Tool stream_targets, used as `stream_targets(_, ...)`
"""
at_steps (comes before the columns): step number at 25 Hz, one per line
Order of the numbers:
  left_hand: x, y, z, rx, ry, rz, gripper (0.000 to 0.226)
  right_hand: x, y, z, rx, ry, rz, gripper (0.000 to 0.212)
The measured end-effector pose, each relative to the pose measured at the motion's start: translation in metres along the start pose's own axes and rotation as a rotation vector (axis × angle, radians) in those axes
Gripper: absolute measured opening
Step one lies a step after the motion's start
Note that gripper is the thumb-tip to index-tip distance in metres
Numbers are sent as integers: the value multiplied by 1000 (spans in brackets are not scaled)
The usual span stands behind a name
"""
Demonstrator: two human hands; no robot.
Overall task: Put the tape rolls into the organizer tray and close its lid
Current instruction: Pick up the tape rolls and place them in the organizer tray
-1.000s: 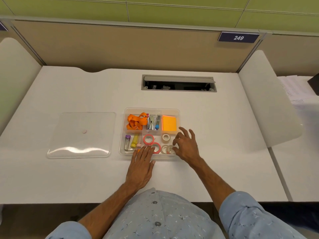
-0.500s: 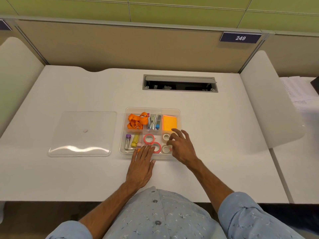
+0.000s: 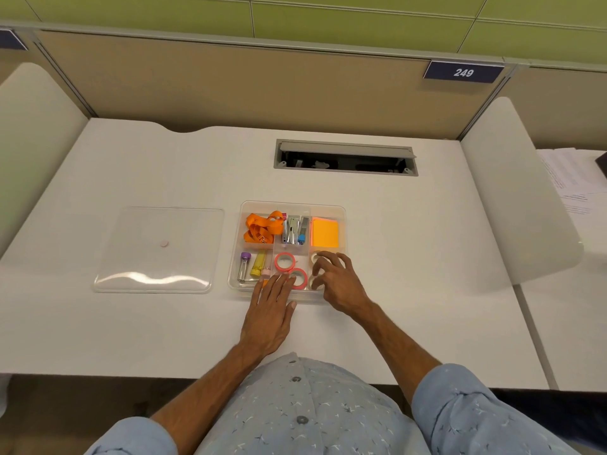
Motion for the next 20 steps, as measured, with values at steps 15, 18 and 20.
stream_targets(15, -3, 0, -2, 37, -22, -23, 60, -16, -39, -16, 181, 66, -103, 58)
stream_targets(18, -4, 1, -2, 39, -24, -36, 60, -17, -35, -9, 188, 103, -121, 52)
stream_targets(20, -3, 4, -1, 53, -8, -14, 61, -16, -35, -8, 189, 103, -130, 47)
Point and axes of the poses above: each hand's wrist, its own z-axis towards the middle knuckle, its own x-axis out of the palm, y = z × x, the point moved 4 cm from there along z, towards the middle knuckle, and after that the axes turned 13 degrees about -x, right-handed, at the moved point
